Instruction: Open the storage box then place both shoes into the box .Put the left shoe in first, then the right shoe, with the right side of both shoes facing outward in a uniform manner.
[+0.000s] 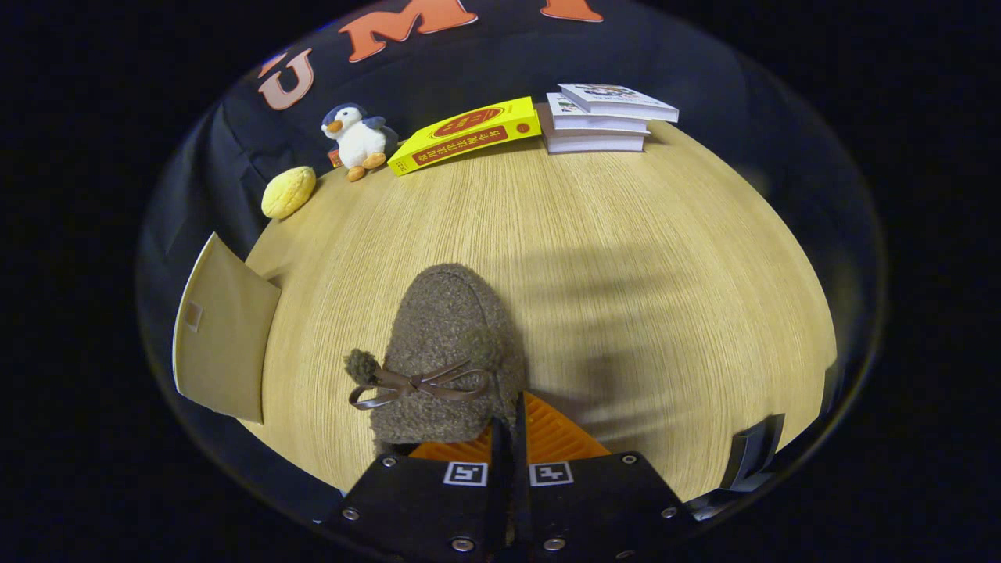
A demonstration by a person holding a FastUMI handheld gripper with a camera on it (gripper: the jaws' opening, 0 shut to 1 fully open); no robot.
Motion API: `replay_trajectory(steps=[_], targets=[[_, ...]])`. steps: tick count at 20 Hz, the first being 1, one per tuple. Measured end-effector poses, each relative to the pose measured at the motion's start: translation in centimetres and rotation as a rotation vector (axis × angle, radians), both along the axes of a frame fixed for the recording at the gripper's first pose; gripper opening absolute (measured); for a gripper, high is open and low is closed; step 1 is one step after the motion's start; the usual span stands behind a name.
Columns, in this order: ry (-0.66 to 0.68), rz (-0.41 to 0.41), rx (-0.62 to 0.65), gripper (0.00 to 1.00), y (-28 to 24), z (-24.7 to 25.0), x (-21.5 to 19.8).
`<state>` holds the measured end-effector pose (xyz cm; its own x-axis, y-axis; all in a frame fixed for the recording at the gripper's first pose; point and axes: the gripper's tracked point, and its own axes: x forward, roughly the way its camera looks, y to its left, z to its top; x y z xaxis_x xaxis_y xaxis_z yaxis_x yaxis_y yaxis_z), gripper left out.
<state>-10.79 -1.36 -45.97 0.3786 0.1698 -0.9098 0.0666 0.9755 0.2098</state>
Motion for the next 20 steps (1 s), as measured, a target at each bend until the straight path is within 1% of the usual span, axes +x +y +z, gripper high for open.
replay_trajectory(steps=[2, 5, 9, 14, 17, 20], targets=[[-0.001, -0.022, 0.02, 0.05, 0.1, 1.2, 0.1], [-0.028, -0.047, 0.017, 0.05, 0.4, 3.9, 1.0], [-0.046, -0.086, 0.063, 0.05, 3.4, 8.0, 2.2], [-0.054, -0.108, 0.031, 0.05, 6.1, 12.1, 3.2], [-0.049, -0.098, 0.06, 0.05, 9.3, 14.7, 3.4], [-0.049, -0.065, 0.067, 0.05, 13.0, 16.8, 3.7]])
